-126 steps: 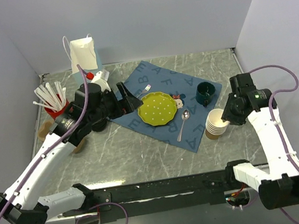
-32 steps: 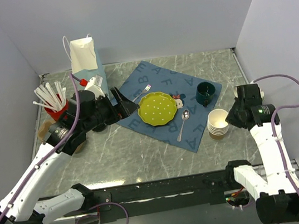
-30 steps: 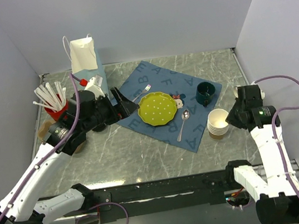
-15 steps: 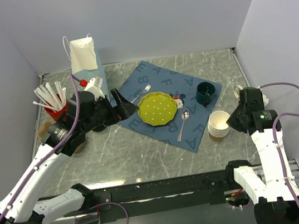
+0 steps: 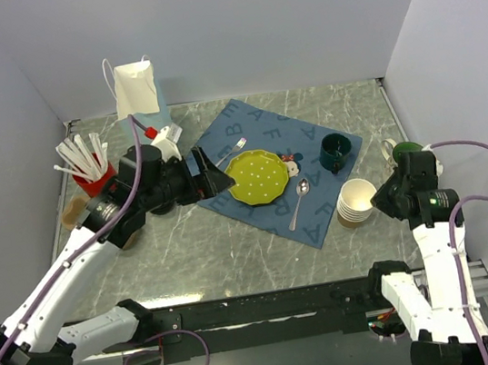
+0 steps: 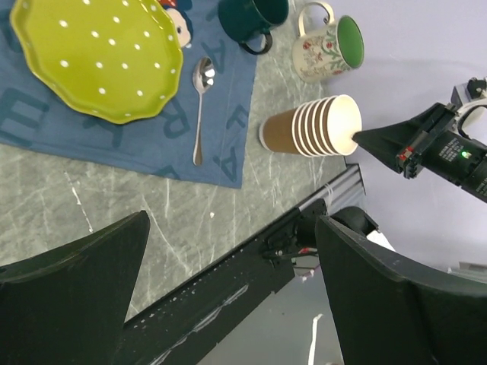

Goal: Pack the takeout coffee

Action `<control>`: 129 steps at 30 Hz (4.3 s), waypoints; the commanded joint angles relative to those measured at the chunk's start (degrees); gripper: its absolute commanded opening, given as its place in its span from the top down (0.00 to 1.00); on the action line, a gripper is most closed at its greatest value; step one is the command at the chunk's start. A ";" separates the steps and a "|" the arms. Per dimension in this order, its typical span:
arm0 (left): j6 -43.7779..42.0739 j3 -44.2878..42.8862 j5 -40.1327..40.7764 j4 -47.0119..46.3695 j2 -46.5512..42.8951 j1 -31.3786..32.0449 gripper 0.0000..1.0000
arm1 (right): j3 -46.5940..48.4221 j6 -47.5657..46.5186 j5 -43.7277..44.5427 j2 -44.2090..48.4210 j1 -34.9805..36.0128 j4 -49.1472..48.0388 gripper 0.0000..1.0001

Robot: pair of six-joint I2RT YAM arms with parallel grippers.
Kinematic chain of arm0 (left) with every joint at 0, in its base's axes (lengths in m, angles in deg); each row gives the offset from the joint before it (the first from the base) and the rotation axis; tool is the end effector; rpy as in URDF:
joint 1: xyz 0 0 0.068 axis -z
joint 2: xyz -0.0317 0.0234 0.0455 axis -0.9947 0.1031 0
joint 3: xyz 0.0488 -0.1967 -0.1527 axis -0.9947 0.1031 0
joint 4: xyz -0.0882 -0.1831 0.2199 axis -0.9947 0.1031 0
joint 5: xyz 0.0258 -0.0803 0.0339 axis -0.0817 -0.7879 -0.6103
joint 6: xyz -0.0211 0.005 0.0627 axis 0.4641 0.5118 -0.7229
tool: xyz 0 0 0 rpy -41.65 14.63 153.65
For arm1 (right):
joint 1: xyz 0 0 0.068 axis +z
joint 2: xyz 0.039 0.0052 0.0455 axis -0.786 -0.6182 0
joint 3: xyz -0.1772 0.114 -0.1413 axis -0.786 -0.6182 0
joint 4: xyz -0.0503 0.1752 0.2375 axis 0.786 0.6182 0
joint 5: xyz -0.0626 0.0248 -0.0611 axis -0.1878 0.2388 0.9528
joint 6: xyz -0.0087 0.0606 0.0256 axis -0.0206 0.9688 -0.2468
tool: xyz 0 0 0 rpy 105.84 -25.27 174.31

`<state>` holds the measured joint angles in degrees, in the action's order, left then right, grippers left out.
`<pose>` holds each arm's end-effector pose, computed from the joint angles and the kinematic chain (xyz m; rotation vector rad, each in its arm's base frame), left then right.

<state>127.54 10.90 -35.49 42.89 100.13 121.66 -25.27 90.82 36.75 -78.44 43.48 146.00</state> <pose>0.2232 -0.1848 0.3719 0.0114 2.2017 -1.0576 0.1882 -0.0286 0.2883 0.9764 2.2892 0.1922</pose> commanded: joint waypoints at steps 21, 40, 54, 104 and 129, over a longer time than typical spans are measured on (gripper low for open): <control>-1.69 -6.31 -8.68 -3.39 12.22 1.79 0.01 | -0.26 -1.70 -0.84 -0.24 -0.54 0.20 1.00; 0.85 -7.36 -11.13 -13.13 21.70 5.39 0.26 | 4.23 -2.05 -4.62 0.82 -0.54 1.52 1.00; 9.82 -19.32 -26.08 -31.42 45.17 13.56 0.99 | 0.71 -1.09 -5.14 2.13 -0.54 0.30 1.00; 9.03 -22.48 -24.94 -29.85 52.21 18.40 0.99 | -3.16 2.69 -6.55 4.42 -0.63 0.03 1.00; 8.68 -18.35 -19.76 -28.44 51.60 19.02 0.99 | -3.86 2.34 -6.90 4.24 -0.63 -0.41 1.00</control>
<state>137.14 -8.05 -56.60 14.78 152.26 140.26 -29.03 92.72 30.35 -74.17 43.15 147.82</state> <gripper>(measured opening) 0.021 0.011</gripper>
